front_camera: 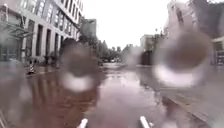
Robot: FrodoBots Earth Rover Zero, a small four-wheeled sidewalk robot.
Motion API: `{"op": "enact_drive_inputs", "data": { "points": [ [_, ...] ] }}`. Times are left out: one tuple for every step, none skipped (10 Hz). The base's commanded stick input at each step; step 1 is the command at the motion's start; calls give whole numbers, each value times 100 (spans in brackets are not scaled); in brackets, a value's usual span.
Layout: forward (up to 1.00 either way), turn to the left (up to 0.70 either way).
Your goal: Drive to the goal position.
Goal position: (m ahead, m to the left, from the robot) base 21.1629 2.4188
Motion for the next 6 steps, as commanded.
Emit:
{"op": "enact_drive_inputs", "data": {
  "points": [
    [70, 0],
    [70, 0],
    [70, 0],
    [70, 0],
    [70, 0],
    [70, 0]
  ]
}}
